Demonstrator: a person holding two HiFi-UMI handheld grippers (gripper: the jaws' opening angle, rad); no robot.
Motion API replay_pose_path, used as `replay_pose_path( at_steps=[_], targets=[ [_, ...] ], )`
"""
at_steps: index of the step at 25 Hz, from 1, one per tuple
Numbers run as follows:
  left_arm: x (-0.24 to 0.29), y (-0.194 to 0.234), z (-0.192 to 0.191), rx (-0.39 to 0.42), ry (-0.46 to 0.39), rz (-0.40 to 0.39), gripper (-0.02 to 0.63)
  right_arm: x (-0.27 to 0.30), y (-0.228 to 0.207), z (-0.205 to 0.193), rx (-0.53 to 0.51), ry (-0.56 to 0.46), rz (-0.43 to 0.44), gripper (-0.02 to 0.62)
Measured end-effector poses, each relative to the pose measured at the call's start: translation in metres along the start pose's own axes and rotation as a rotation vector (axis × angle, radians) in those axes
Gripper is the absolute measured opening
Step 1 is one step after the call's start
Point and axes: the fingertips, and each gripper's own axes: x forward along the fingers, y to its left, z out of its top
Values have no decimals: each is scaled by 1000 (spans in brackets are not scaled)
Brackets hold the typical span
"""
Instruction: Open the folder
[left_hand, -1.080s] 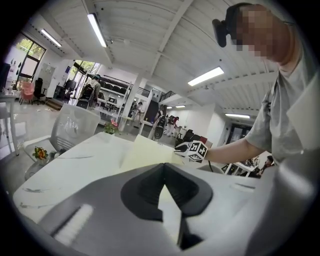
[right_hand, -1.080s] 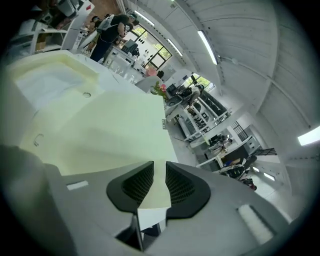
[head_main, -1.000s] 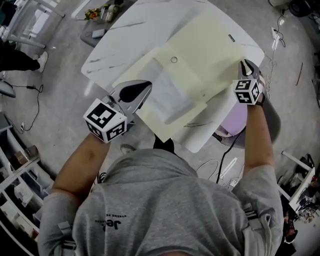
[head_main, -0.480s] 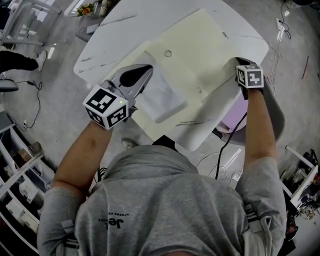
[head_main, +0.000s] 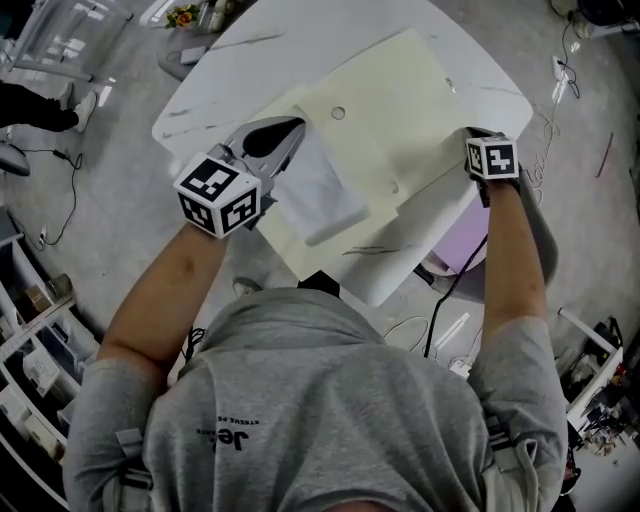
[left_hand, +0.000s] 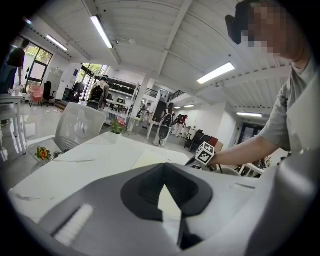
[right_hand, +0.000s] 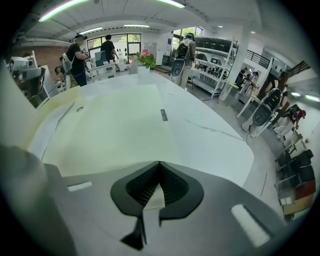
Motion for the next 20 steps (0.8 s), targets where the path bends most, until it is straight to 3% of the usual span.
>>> replay_pose_path(
  at_steps=[20],
  targets=[
    [-16, 9, 16, -1, -49, 29, 57, 0, 0, 3, 20, 12, -5, 3]
  ],
)
